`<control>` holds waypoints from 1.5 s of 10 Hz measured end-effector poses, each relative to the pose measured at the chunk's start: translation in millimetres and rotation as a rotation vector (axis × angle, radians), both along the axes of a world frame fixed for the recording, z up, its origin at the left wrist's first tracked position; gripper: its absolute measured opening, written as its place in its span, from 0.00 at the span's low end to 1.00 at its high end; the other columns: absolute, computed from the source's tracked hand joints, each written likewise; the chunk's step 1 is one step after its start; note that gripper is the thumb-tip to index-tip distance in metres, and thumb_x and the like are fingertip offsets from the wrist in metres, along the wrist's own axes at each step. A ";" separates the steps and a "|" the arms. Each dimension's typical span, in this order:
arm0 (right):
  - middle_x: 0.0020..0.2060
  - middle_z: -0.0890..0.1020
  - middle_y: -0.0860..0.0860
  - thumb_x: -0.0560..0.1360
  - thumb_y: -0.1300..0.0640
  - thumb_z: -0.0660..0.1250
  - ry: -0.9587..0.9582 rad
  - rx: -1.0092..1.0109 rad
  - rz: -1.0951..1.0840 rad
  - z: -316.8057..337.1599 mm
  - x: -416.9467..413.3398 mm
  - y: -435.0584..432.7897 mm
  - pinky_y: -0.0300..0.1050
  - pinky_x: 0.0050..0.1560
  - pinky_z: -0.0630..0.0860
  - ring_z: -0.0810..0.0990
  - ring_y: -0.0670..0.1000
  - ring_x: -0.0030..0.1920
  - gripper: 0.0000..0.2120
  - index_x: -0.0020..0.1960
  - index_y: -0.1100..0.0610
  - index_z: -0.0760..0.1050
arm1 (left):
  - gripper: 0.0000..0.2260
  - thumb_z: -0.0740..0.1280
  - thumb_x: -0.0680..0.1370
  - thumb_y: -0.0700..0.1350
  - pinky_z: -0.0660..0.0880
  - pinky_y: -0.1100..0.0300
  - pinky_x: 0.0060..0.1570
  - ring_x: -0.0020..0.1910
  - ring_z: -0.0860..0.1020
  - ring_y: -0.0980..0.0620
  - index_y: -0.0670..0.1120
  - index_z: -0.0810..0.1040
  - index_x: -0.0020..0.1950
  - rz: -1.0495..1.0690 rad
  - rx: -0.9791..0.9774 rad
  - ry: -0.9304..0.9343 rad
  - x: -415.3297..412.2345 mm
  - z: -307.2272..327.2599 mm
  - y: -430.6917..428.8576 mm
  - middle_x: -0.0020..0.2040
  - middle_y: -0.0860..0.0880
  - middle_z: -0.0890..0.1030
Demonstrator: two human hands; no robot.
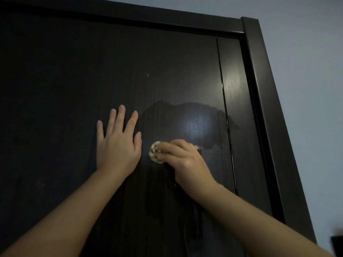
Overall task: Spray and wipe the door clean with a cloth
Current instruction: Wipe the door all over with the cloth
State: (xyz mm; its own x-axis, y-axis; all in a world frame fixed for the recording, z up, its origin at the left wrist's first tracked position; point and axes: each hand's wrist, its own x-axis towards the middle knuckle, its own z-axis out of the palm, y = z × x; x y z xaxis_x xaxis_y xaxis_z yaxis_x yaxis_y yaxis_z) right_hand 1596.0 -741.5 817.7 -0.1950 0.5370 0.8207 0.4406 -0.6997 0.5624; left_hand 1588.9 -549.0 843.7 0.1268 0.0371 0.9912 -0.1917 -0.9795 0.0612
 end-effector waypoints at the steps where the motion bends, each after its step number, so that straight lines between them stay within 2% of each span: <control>1: 0.55 0.83 0.51 0.71 0.66 0.63 -0.015 0.185 0.052 24.2 -2.1 -28.0 0.48 0.51 0.74 0.76 0.51 0.54 0.15 0.52 0.56 0.83 | 0.27 0.50 0.81 0.54 0.43 0.46 0.75 0.77 0.41 0.48 0.53 0.46 0.79 -0.024 0.023 0.017 -6.8 -8.5 -3.0 0.79 0.48 0.43; 2: 0.53 0.83 0.52 0.67 0.73 0.67 0.022 0.471 0.063 25.5 -3.3 -23.2 0.50 0.52 0.75 0.77 0.55 0.52 0.18 0.50 0.57 0.84 | 0.27 0.50 0.81 0.53 0.44 0.45 0.75 0.77 0.42 0.49 0.52 0.47 0.79 -0.052 0.080 0.018 -8.8 -31.6 -8.2 0.79 0.48 0.43; 3: 0.57 0.82 0.50 0.71 0.68 0.65 0.012 0.042 -0.018 -32.9 -1.9 -27.3 0.48 0.52 0.72 0.76 0.54 0.55 0.16 0.54 0.56 0.82 | 0.25 0.48 0.81 0.53 0.48 0.42 0.74 0.78 0.46 0.48 0.50 0.51 0.78 -0.006 0.120 0.024 1.2 -53.2 -9.7 0.79 0.47 0.48; 4: 0.56 0.82 0.52 0.71 0.66 0.58 -0.012 0.198 -0.029 -27.7 -4.6 -73.9 0.48 0.55 0.74 0.76 0.53 0.54 0.19 0.54 0.57 0.83 | 0.26 0.48 0.79 0.54 0.49 0.42 0.74 0.78 0.49 0.48 0.49 0.54 0.78 -0.003 0.115 0.010 6.5 -58.4 -8.5 0.79 0.47 0.52; 5: 0.55 0.82 0.53 0.69 0.69 0.60 0.012 0.505 0.019 -28.0 -6.5 -69.2 0.50 0.52 0.75 0.77 0.55 0.52 0.18 0.54 0.58 0.83 | 0.26 0.48 0.80 0.53 0.49 0.42 0.74 0.78 0.48 0.49 0.50 0.54 0.78 -0.013 0.115 -0.008 7.2 -58.6 -8.8 0.79 0.47 0.51; 6: 0.58 0.82 0.52 0.77 0.66 0.59 -0.031 0.088 -0.061 -63.9 -4.4 -56.9 0.47 0.52 0.73 0.77 0.54 0.54 0.15 0.55 0.57 0.82 | 0.26 0.48 0.80 0.53 0.50 0.41 0.74 0.78 0.49 0.48 0.49 0.55 0.78 -0.024 0.119 -0.018 8.3 -59.7 -8.4 0.79 0.47 0.52; 7: 0.56 0.82 0.53 0.73 0.66 0.57 -0.029 0.308 -0.043 -35.9 -5.7 -85.6 0.52 0.51 0.75 0.76 0.53 0.55 0.18 0.53 0.58 0.83 | 0.26 0.48 0.80 0.53 0.50 0.41 0.74 0.78 0.49 0.48 0.49 0.55 0.78 -0.023 0.117 -0.026 10.2 -59.5 -7.6 0.78 0.47 0.52; 8: 0.55 0.82 0.53 0.66 0.74 0.64 0.001 0.625 0.051 -37.6 -6.4 -69.2 0.52 0.52 0.76 0.75 0.54 0.53 0.21 0.53 0.59 0.83 | 0.26 0.49 0.80 0.53 0.50 0.41 0.74 0.77 0.50 0.48 0.49 0.55 0.77 -0.024 0.114 -0.030 10.6 -59.0 -8.2 0.78 0.46 0.53; 9: 0.57 0.81 0.53 0.67 0.72 0.70 -0.006 0.140 -0.019 -88.7 -4.4 -51.6 0.46 0.55 0.72 0.76 0.53 0.56 0.18 0.55 0.58 0.82 | 0.26 0.50 0.80 0.52 0.50 0.41 0.74 0.77 0.50 0.48 0.49 0.56 0.77 -0.018 0.116 -0.031 9.8 -59.8 -7.8 0.78 0.46 0.54; 10: 0.56 0.82 0.53 0.70 0.69 0.61 0.027 0.239 -0.043 -71.4 -4.7 -71.2 0.52 0.52 0.75 0.76 0.54 0.55 0.17 0.53 0.58 0.83 | 0.25 0.50 0.80 0.52 0.50 0.42 0.74 0.77 0.51 0.48 0.49 0.57 0.77 -0.032 0.118 -0.020 6.9 -58.7 -7.7 0.78 0.46 0.54; 11: 0.55 0.82 0.53 0.71 0.65 0.57 0.081 0.487 0.033 -66.0 -8.3 -47.9 0.52 0.52 0.76 0.76 0.54 0.54 0.18 0.53 0.58 0.83 | 0.26 0.50 0.79 0.52 0.51 0.44 0.74 0.77 0.52 0.49 0.49 0.57 0.77 -0.066 0.140 -0.005 -0.1 -58.3 -1.5 0.78 0.47 0.54; 12: 0.58 0.81 0.52 0.73 0.65 0.61 0.030 0.065 -0.032 -92.2 -5.3 -35.3 0.48 0.52 0.73 0.76 0.55 0.56 0.16 0.55 0.58 0.82 | 0.27 0.52 0.78 0.51 0.51 0.44 0.74 0.77 0.53 0.50 0.47 0.55 0.78 -0.042 0.211 0.002 -2.2 -72.3 8.4 0.79 0.47 0.51; 13: 0.56 0.82 0.52 0.72 0.65 0.58 0.039 0.303 0.008 -57.4 -1.6 -41.2 0.51 0.50 0.76 0.76 0.55 0.53 0.17 0.54 0.58 0.83 | 0.27 0.51 0.79 0.51 0.51 0.43 0.74 0.77 0.52 0.49 0.46 0.57 0.77 -0.019 0.234 0.005 1.9 -85.7 11.9 0.78 0.47 0.54; 14: 0.54 0.83 0.53 0.72 0.65 0.60 0.054 0.362 0.077 -64.9 -4.7 -6.4 0.51 0.51 0.75 0.75 0.55 0.53 0.15 0.52 0.59 0.83 | 0.26 0.51 0.78 0.50 0.51 0.43 0.74 0.77 0.53 0.50 0.47 0.59 0.77 -0.034 0.227 -0.008 4.0 -85.1 12.0 0.78 0.47 0.56; 15: 0.56 0.82 0.52 0.74 0.64 0.61 -0.007 0.044 0.010 -86.4 -4.3 -6.3 0.48 0.51 0.72 0.75 0.54 0.55 0.14 0.54 0.58 0.83 | 0.26 0.51 0.78 0.50 0.50 0.44 0.74 0.77 0.52 0.50 0.47 0.59 0.77 -0.037 0.230 -0.021 4.3 -86.2 12.5 0.78 0.47 0.56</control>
